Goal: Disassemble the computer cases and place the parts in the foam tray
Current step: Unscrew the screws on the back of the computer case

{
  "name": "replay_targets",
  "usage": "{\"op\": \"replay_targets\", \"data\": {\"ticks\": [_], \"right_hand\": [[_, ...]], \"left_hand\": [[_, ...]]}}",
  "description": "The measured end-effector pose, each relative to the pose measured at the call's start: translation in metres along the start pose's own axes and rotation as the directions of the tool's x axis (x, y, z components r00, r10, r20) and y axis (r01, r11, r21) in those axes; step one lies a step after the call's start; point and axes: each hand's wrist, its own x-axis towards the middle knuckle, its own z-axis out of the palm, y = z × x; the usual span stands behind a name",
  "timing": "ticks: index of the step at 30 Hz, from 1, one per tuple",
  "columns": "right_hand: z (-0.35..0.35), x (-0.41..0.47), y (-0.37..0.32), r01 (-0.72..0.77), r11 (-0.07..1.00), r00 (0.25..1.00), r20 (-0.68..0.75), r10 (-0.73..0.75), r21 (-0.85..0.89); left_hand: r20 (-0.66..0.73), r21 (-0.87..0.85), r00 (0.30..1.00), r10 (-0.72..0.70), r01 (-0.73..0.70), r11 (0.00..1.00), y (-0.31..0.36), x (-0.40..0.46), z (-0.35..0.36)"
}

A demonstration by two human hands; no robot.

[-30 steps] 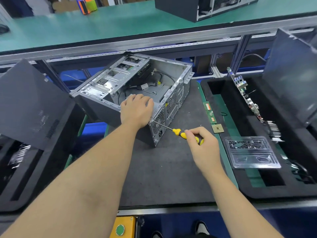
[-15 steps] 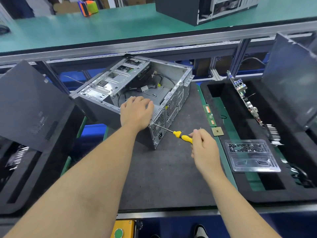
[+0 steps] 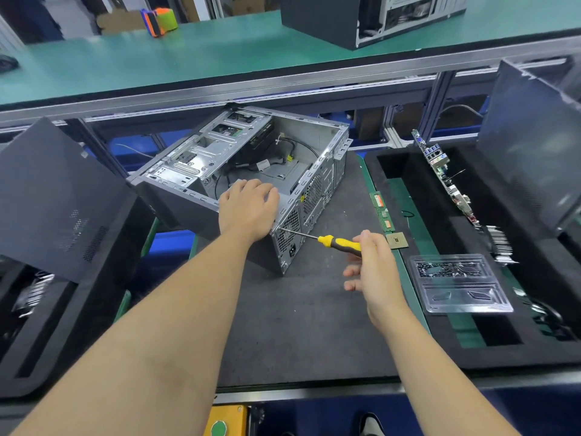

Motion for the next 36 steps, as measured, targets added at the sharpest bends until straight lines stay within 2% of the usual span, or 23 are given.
{"op": "replay_targets", "data": {"ticks": [2,5,7,11,13,15,17,21,24,29,34,36], "right_hand": [[-0.003,0.002,0.004,-0.033,0.998,0.999,0.018,0.033,-0.045],[-0.005,-0.001,0.009,0.025,0.999,0.998,0.054,-0.023,-0.032],[-0.007,-0.003,0.01,0.103,0.994,0.991,0.092,-0.1,-0.038],[-0.013,-0.006,0.008,0.333,0.91,0.939,0.169,-0.298,-0.248],[-0.012,-0.009,0.007,0.4,0.87,0.914,0.198,-0.355,-0.287],[-0.01,-0.012,0.005,0.378,0.892,0.923,0.184,-0.339,-0.248],[-0.007,-0.012,0.004,0.289,0.931,0.954,0.142,-0.263,-0.222],[-0.006,-0.006,0.005,0.129,0.94,0.99,0.086,-0.108,-0.314],[-0.007,-0.006,0.008,0.197,0.904,0.98,0.09,-0.176,-0.38],[-0.003,-0.01,-0.001,0.335,0.893,0.941,0.07,-0.33,-0.301],[-0.002,-0.017,-0.008,0.375,0.907,0.926,0.132,-0.355,-0.19],[-0.002,-0.015,-0.006,0.326,0.929,0.944,0.123,-0.307,-0.174]], "left_hand": [[0.001,0.008,1.0,0.0,0.0,1.0,0.0,0.0,0.001],[0.01,0.008,1.0,-0.001,0.001,1.0,-0.001,0.001,0.001],[0.007,0.008,1.0,-0.004,0.004,1.0,-0.001,0.001,0.0],[0.005,0.013,1.0,0.002,-0.002,1.0,0.0,0.001,0.001],[0.003,0.014,1.0,0.008,-0.008,1.0,-0.001,0.002,0.001],[-0.002,0.018,1.0,0.012,-0.012,1.0,-0.001,0.002,0.001],[-0.004,0.023,1.0,0.014,-0.014,1.0,-0.001,0.002,0.001],[0.002,0.018,1.0,0.006,-0.006,1.0,-0.001,0.001,0.001],[-0.005,0.014,1.0,0.006,-0.006,1.0,-0.002,0.002,0.001],[0.004,0.017,1.0,0.011,-0.011,1.0,-0.002,0.002,0.003],[0.013,0.014,1.0,0.012,-0.012,1.0,-0.001,0.002,0.002],[0.014,0.011,1.0,0.009,-0.009,1.0,-0.001,0.001,0.001]]}}
